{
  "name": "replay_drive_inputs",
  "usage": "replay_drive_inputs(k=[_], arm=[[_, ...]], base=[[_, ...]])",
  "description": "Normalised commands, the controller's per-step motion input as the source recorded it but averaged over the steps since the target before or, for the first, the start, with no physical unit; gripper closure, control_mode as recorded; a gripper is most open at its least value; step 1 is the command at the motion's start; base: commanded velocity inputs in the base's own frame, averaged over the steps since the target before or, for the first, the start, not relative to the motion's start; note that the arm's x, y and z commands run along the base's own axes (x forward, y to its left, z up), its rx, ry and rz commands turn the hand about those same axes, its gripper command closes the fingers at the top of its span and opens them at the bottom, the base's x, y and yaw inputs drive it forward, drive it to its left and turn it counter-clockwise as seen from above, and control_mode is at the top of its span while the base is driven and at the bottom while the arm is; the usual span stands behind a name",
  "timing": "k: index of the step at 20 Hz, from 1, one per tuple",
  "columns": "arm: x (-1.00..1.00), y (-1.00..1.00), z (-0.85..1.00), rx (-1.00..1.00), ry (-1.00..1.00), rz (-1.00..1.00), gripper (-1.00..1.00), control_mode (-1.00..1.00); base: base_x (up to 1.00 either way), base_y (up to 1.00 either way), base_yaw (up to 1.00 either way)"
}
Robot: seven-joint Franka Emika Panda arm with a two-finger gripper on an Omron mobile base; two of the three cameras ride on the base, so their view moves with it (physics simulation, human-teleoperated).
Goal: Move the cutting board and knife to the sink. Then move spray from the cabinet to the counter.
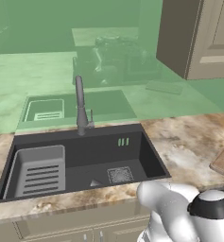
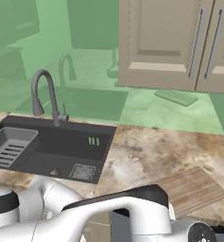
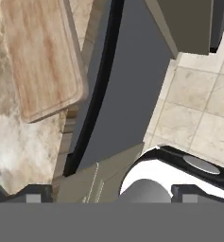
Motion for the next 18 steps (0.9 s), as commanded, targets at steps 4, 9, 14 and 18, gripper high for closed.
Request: replay_drive_inputs(k=[4, 9, 14, 18], arm=[[0.03, 0.13, -0.05, 0.28, -0.11, 0.0, -1.0, -1.0], [0.09, 0.0, 0.0, 0.25, -0.22, 0.0, -1.0, -1.0], [0.15, 0.0, 0.0, 0.27, -0.24, 0.0, -1.0, -1.0], [0.2, 0.0, -0.01, 0.25, -0.24, 0.0, -1.0, -1.0]], base=[[0.0, 0.0, 0.0], [0.0, 0.0, 0.0], [0.0, 0.0, 0.0], [0.0, 0.0, 0.0]])
